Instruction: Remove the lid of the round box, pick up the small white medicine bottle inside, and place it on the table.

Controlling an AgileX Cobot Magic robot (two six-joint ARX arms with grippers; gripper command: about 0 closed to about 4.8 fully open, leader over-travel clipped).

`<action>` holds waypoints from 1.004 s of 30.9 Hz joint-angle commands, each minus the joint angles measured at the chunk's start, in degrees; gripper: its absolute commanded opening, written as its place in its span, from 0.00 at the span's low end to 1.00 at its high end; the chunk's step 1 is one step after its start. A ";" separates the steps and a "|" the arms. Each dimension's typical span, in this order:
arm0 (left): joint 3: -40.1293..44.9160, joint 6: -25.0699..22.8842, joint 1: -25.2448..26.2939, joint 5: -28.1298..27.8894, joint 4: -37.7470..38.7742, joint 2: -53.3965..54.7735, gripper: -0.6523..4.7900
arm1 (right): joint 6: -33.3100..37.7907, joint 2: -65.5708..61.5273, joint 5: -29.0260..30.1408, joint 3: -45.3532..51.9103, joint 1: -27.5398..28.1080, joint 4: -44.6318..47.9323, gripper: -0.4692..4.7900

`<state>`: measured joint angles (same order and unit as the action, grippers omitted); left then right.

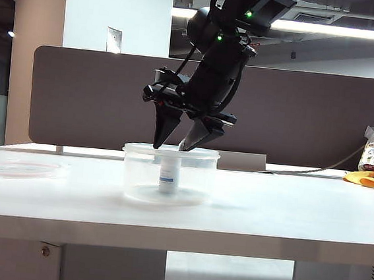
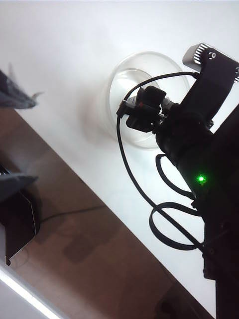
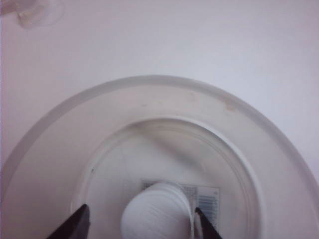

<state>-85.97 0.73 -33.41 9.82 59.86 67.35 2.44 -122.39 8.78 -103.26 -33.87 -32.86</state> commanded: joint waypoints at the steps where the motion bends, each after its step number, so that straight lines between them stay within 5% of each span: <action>1: -0.39 -0.28 -0.09 0.07 0.04 -0.20 0.43 | 0.57 0.13 0.13 -0.20 -0.17 0.74 0.58; 16: -0.39 -0.31 -0.09 0.42 0.57 -0.20 0.43 | 0.59 -1.81 0.07 -0.20 -0.20 0.68 0.58; 20: -0.39 -0.28 -0.09 0.44 0.55 -0.20 0.43 | 0.57 -1.81 0.07 -0.17 -0.09 0.76 0.42; 31: -0.39 -0.31 -0.09 0.42 0.72 -0.20 0.43 | 0.52 -1.66 0.07 -0.83 0.07 0.83 0.41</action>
<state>-85.97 0.71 -33.41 9.98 60.71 67.35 2.94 -124.46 8.78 -103.26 -33.80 -32.42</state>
